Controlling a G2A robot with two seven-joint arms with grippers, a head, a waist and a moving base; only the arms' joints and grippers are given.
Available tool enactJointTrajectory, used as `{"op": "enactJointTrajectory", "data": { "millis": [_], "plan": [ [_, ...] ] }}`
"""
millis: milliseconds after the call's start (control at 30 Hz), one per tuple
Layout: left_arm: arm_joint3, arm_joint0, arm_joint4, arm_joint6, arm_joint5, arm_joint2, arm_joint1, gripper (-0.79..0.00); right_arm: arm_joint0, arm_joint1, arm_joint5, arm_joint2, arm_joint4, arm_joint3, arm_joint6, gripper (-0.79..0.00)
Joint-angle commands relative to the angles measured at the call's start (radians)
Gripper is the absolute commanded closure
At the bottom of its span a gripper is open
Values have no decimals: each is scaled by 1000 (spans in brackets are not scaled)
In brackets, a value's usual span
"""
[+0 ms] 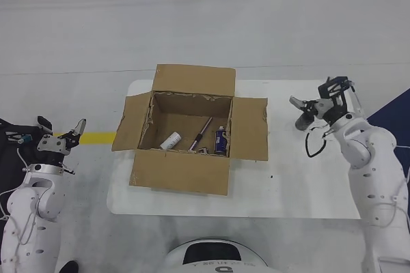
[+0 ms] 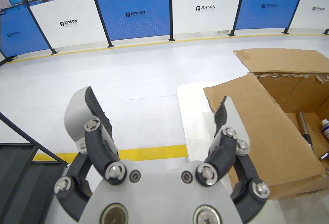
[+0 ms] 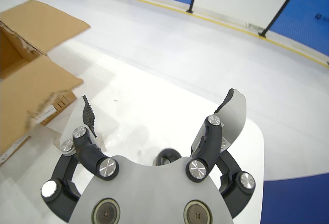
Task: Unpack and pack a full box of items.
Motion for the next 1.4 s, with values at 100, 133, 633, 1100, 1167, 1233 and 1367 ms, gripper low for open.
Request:
{"op": "enactJointTrajectory", "data": {
  "millis": [100,133,633,1100,1167,1233,1367],
  "plan": [
    [0,0,0,0,0,0,0,-785,38,-1,-49,-28,45,-42,15,-785],
    [0,0,0,0,0,0,0,-785,41,-1,-61,-31,59,-47,24,-785],
    [0,0,0,0,0,0,0,-785,42,-1,-73,-43,62,-61,35,-785],
    [0,0,0,0,0,0,0,-785,174,-30,-107,-308,13,-119,152,-785],
    [0,0,0,0,0,0,0,-785,174,-30,-107,-308,13,-119,152,-785],
    [0,0,0,0,0,0,0,-785,174,-30,-107,-308,13,-119,152,-785],
    [0,0,0,0,0,0,0,-785,173,-34,-113,-335,27,-91,146,-785]
  ]
}}
